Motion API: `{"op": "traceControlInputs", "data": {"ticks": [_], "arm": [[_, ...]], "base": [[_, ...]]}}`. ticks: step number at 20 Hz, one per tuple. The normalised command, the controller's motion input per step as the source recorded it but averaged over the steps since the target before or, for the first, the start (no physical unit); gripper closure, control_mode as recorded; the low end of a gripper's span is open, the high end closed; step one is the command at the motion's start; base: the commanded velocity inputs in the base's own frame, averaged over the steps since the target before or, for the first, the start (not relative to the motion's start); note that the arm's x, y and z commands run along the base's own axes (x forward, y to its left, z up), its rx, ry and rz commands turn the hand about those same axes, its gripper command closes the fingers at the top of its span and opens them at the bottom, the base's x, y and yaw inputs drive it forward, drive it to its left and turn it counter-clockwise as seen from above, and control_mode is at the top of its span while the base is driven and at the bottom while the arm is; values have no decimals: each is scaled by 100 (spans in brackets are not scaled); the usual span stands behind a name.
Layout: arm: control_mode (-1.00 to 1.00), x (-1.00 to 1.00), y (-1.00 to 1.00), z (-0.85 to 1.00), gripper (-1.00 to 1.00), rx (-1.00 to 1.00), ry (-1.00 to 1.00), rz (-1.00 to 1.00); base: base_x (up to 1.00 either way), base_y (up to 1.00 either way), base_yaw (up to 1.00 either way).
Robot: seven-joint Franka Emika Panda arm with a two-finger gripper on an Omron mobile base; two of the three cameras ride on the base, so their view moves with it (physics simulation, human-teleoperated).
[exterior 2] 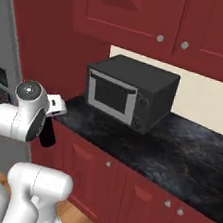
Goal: There is a wine glass and glass cup on the dining counter. Place the wine bottle next to the wine glass and the juice bottle next to the glass cup.
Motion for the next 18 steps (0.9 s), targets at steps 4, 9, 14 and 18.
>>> {"op": "traceControlInputs", "data": {"ticks": [4,9,14,18], "arm": [[100,0,0,0,100,0,0,0],[100,0,0,0,100,0,0,0],[100,0,0,0,100,0,0,0],[100,0,0,0,100,0,0,0]], "base": [[-10,9,100],[-10,10,100],[-9,14,100],[-6,11,100]]}}
